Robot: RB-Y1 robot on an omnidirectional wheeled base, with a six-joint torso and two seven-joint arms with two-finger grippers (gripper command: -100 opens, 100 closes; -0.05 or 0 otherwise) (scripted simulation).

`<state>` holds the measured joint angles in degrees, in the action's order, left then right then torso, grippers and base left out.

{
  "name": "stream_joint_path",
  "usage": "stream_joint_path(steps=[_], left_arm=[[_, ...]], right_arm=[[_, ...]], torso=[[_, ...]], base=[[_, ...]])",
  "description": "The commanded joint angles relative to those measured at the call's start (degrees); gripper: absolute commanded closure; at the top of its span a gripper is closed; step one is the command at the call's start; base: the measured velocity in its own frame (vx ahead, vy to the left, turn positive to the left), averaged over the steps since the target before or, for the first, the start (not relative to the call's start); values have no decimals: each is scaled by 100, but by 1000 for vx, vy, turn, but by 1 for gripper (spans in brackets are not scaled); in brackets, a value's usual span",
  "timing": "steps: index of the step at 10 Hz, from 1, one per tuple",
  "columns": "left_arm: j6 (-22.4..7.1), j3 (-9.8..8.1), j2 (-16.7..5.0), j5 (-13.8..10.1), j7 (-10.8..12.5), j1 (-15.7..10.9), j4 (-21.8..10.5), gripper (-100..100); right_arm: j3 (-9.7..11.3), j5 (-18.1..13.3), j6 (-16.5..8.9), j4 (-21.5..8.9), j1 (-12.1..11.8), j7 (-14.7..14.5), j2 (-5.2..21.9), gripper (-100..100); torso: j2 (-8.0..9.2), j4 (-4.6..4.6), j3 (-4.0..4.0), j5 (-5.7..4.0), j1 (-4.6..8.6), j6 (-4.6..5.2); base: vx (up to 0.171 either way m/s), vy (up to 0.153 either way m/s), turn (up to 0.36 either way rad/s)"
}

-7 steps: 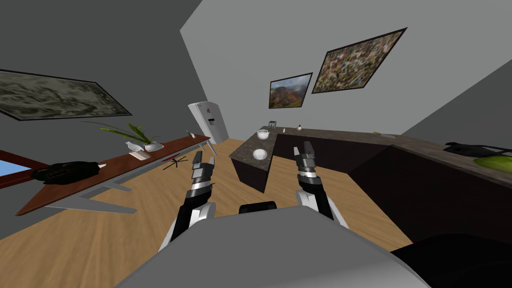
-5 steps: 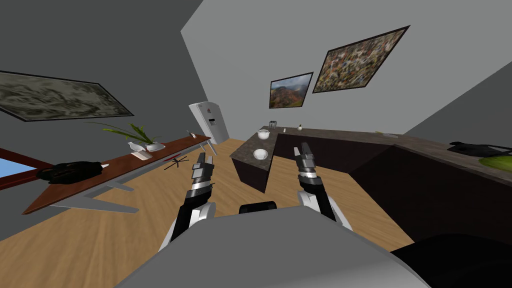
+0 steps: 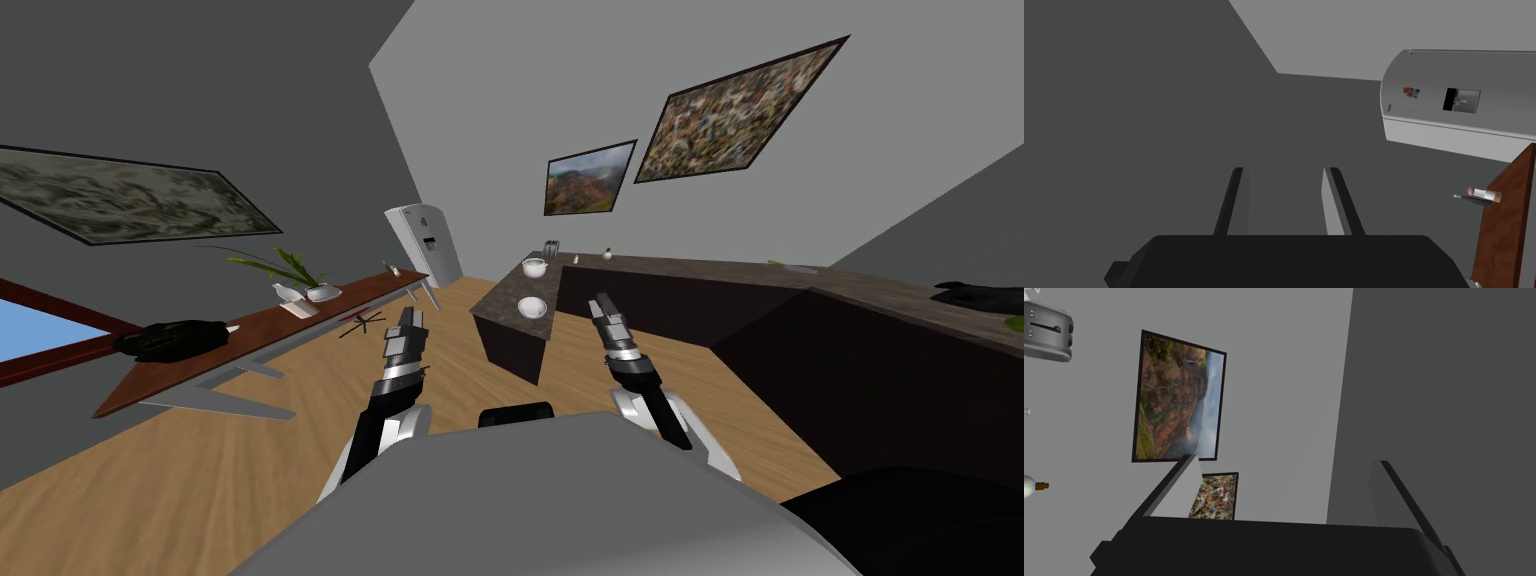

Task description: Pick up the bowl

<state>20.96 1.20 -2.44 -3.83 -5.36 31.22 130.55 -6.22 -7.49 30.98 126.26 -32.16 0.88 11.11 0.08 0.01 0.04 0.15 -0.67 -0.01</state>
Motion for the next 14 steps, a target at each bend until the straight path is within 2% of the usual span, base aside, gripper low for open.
stream_joint_path(steps=[1, 4, 5, 8, 9, 11, 12, 14], left_arm=[[0, 0, 0, 0, 0, 0, 0, 0], [0, 0, 0, 0, 0, 0, 0, 0], [0, 0, 0, 0, 0, 0, 0, 0], [0, 0, 0, 0, 0, 0, 0, 0], [0, 0, 0, 0, 0, 0, 0, 0], [0, -1, -1, 0, 0, 1, 0, 0], [0, 0, 0, 0, 0, 1, 0, 0], [0, -1, -1, 0, 0, 0, 0, 0]], right_arm=[[-121, -168, 90, -133, -85, 15, 286, -100], [-431, -488, 274, -434, -232, 74, 832, -100], [-431, -488, 274, -434, -232, 74, 891, -100], [-742, -843, 456, -765, -403, 108, 1458, -100], [-742, -843, 456, -765, -403, 108, 1522, -100], [-929, -1094, 557, -1004, -531, 94, 1888, -100], [-929, -1094, 557, -1004, -531, 94, 1960, -100], [-1091, -1354, 627, -1264, -668, 34, 2332, -100]], torso=[[0, 0, 0, 0, 0, 0], [-10, -2, -5, 5, -19, 1], [-13, -2, -7, 6, -25, 0], [4, 1, 3, 2, -7, 0], [-5, 0, -2, 6, -23, 0], [-13, -2, -7, -2, 17, 0], [-14, -2, -7, -1, 7, 0], [-9, -1, -5, -4, 23, 0]], base=[[-24, 196, 32], [14, 239, 40], [-19, 188, 7], [-15, 208, 52], [24, 168, 3], [23, 150, 60], [12, 131, 27], [15, 137, 72]])
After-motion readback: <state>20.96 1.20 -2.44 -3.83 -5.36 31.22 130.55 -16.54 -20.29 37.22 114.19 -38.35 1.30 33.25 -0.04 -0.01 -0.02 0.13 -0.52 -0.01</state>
